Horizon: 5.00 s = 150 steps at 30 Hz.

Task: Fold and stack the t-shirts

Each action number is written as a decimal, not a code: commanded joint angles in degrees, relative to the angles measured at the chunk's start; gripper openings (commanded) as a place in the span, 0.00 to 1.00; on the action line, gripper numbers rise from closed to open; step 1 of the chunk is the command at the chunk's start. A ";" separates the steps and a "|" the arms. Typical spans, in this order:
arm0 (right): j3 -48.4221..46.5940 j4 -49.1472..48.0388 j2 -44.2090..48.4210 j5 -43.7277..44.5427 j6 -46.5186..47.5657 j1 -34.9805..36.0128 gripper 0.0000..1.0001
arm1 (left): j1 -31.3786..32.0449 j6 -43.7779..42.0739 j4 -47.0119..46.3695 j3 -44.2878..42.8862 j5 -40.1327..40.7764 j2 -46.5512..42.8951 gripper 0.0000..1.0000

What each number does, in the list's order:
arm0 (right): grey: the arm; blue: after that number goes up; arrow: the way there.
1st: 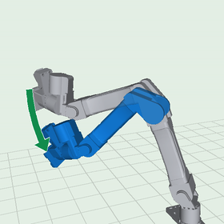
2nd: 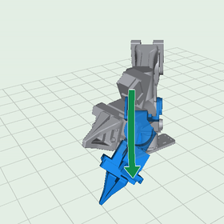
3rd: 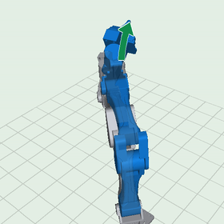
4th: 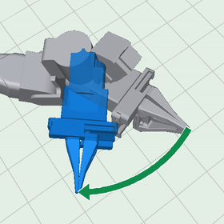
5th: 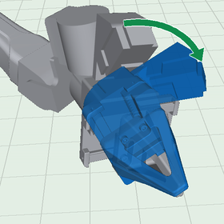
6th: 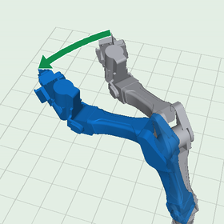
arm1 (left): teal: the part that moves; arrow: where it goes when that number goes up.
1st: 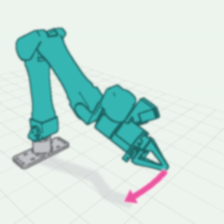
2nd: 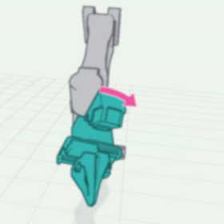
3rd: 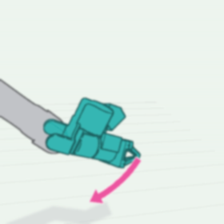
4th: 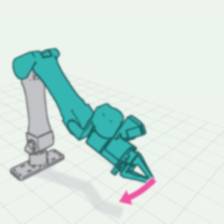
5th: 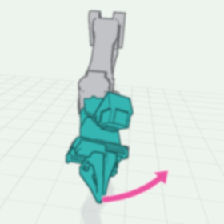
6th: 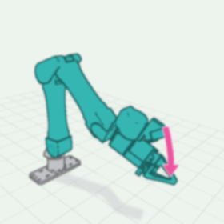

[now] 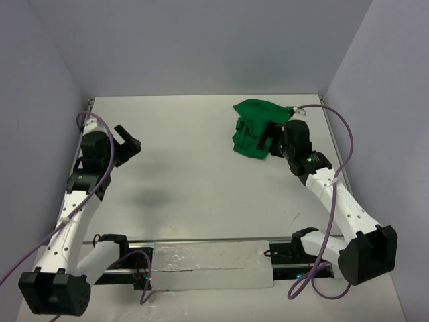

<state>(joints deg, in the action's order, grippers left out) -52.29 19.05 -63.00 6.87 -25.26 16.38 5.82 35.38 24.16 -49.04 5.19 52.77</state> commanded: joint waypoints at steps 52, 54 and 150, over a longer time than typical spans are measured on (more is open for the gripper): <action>-32.02 -4.37 -30.12 5.55 -5.94 17.39 0.09 | -0.43 0.37 4.59 -2.07 8.77 3.34 0.99; -36.57 -4.11 -28.68 4.60 -5.35 20.78 0.09 | -0.55 0.98 6.48 -3.21 9.83 4.69 1.00; -4.15 0.27 -18.70 3.58 -2.15 15.87 0.87 | 49.11 68.38 8.89 28.21 18.68 1.98 0.34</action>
<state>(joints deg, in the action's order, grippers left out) -54.83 19.79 -81.21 10.07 -27.27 32.36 54.67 102.59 33.33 -22.17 23.41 56.38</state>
